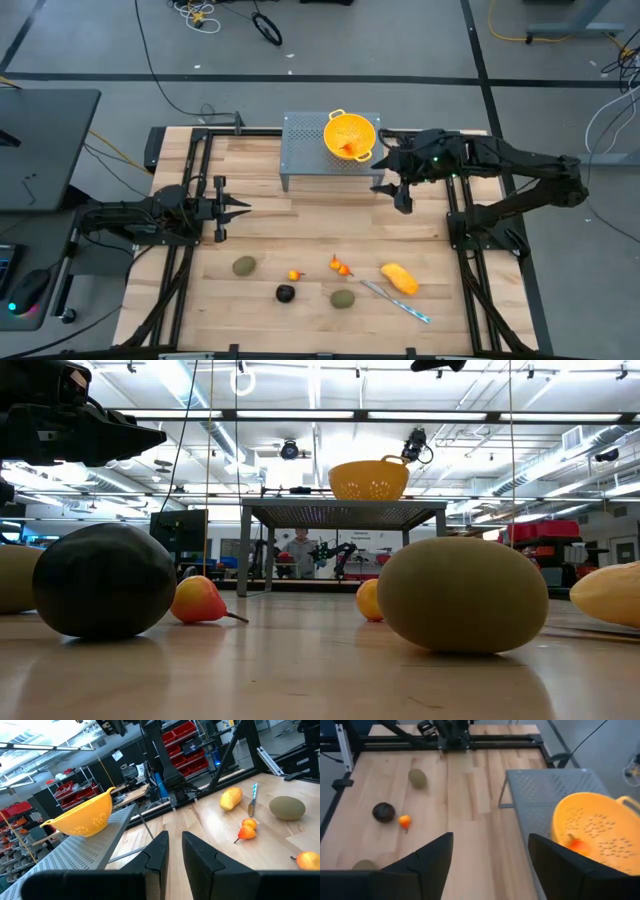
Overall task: Pick & Place Fruit
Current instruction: Put the peach into the yellow strainer bowl on the shelf
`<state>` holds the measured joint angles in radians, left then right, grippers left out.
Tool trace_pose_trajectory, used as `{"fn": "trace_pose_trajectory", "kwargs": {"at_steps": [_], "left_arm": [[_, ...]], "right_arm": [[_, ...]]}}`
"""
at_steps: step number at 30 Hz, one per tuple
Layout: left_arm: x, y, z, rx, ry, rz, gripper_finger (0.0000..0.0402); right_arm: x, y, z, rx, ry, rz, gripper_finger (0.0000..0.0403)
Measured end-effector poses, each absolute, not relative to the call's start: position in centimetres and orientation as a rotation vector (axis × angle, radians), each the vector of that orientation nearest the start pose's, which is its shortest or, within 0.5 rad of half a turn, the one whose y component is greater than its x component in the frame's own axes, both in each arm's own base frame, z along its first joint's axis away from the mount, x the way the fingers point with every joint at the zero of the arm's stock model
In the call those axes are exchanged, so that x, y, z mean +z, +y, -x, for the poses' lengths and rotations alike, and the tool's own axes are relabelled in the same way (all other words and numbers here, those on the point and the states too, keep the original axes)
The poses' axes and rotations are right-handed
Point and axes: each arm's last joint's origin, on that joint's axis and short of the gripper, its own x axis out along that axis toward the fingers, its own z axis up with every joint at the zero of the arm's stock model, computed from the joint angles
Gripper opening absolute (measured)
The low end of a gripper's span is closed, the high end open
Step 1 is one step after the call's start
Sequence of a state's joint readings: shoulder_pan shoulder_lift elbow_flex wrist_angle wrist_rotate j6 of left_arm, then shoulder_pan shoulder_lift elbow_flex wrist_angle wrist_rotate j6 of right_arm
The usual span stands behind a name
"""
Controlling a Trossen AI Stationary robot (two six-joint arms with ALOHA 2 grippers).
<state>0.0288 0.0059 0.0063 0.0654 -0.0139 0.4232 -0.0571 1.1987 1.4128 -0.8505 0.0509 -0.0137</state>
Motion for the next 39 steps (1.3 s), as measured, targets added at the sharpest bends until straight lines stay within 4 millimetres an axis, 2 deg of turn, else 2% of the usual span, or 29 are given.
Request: {"fn": "trace_pose_trajectory", "kwargs": {"at_steps": [8, 21, 39], "left_arm": [[17.1, 0.3, -9.7, 0.056, -0.055, -0.423, 0.0064], [17.1, 0.3, -9.7, 0.056, -0.055, -0.424, 0.0064], [17.1, 0.3, -9.7, 0.056, -0.055, -0.424, 0.0064]], "right_arm": [[38.4, 0.3, -25.3, 0.01, 0.72, -0.004, 0.0304], [33.8, 5.2, -29.5, 0.166, 0.896, 0.084, 0.0305], [24.6, 10.6, -35.0, 0.154, 1.117, 0.004, 0.0305]]}}
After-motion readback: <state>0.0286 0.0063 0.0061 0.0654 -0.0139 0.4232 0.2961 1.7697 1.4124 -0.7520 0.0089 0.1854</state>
